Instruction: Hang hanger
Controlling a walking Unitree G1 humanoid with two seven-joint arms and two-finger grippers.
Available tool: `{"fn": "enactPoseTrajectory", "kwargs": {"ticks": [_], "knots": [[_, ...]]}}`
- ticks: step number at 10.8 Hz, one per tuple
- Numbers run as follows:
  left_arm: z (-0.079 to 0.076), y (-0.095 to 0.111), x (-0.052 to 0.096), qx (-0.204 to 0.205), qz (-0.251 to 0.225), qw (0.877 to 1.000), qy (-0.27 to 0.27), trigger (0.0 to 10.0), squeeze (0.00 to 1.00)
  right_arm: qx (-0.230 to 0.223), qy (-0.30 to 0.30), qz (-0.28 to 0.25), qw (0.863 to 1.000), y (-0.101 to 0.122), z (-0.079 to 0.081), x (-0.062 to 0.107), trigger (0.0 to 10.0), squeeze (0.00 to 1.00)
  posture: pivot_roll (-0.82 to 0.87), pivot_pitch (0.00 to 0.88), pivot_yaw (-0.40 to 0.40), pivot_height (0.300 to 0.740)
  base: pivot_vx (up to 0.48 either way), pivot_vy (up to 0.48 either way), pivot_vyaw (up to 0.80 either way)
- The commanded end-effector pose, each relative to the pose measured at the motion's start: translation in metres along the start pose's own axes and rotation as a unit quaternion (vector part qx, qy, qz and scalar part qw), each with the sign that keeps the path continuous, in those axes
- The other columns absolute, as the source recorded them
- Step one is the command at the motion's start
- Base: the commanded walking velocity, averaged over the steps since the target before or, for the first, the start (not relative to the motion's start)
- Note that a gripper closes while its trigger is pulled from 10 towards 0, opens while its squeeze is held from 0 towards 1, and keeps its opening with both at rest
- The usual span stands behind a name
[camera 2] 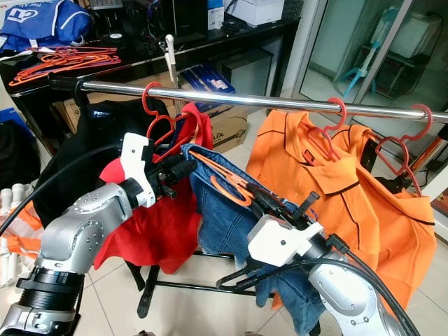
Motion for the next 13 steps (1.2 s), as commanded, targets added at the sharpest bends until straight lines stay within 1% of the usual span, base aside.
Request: {"fn": "enactPoseTrajectory", "kwargs": {"ticks": [1, 8, 10, 11, 13], "knots": [[0.006, 0.003, 0.003, -0.011, -0.006, 1.0, 0.016, 0.0, 0.0, 0.01, -0.017, -0.015, 1.0, 0.009, -0.009, -0.001, 0.0, 0.0, -0.07, 0.0, 0.017, 0.74, 0.0, 0.0, 0.0], [0.012, 0.008, 0.005, -0.019, -0.016, 1.0, 0.018, 0.0, 0.0, 0.01, -0.018, -0.019, 1.0, 0.013, -0.012, -0.005, 0.0, 0.0, -0.09, 0.0, 0.014, 0.74, 0.0, 0.0, 0.0], [0.024, 0.026, 0.007, -0.029, -0.041, 0.998, 0.033, 0.0, 0.0, 0.009, -0.013, -0.015, 1.0, 0.011, -0.011, -0.001, 0.0, 0.0, -0.09, 0.0, 0.013, 0.74, 0.0, 0.0, 0.0], [0.032, 0.042, 0.013, -0.045, -0.051, 0.997, 0.039, 0.0, 0.0, 0.007, -0.004, -0.009, 1.0, 0.009, -0.006, 0.002, 0.0, 0.0, -0.09, 0.0, 0.019, 0.74, 0.0, 0.0, 0.0], [0.041, 0.067, 0.028, -0.068, -0.06, 0.995, 0.03, 0.0, 0.0, -0.001, 0.005, -0.002, 1.0, 0.005, 0.003, 0.009, 0.0, 0.0, -0.1, 0.0, 0.029, 0.74, 0.0, 0.0, 0.0]]}}
Point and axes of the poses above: a point about 5 cm out from each wrist's last joint towards the gripper, its own x axis pointing back from the gripper into the wrist, its own y axis along the axis of the wrist's last joint, z = x × y, the point moved 2 cm from there along -x, pointing out of the wrist towards the gripper, and after that the axes turned 4 degrees about x, right-handed, at the moved point
